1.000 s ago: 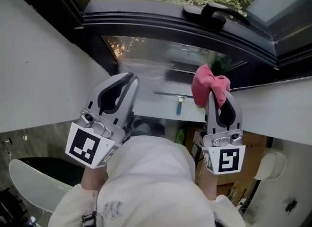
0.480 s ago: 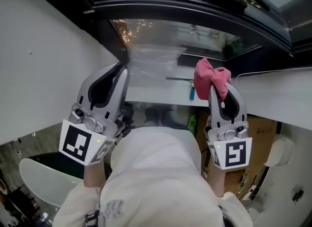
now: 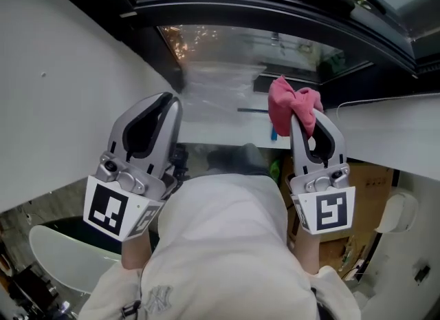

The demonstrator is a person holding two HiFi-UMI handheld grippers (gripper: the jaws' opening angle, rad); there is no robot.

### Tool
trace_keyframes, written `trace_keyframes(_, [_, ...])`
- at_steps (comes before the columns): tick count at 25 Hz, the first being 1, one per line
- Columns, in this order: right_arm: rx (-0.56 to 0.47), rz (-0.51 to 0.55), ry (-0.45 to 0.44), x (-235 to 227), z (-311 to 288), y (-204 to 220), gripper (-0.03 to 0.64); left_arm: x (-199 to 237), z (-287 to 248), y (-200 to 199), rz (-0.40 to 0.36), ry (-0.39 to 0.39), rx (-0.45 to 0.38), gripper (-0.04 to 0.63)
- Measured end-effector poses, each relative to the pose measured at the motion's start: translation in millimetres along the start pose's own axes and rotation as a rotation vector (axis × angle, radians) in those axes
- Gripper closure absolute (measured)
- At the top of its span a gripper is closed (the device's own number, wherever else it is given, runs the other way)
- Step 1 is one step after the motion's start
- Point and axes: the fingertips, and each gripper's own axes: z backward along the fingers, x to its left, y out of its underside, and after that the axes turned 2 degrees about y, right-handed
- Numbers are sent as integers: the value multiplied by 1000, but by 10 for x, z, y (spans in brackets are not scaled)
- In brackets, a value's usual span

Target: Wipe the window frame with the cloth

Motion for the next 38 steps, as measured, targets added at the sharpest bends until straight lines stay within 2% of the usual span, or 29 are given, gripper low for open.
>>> trace_keyframes(8, [2, -6, -25, 79, -208, -62, 563, 126, 4, -47, 19, -31, -24, 554])
trace_keyframes(14, [3, -6, -39, 110, -278, -40, 563, 215, 0, -28, 5, -45, -9, 554])
trace_keyframes(29, [11, -16, -6, 27, -268, -4, 563, 137, -83, -33, -9, -16, 14, 554])
trace_keyframes(38, [13, -8, -28, 50, -241, 19, 563, 113, -31, -7, -13, -33, 19, 554])
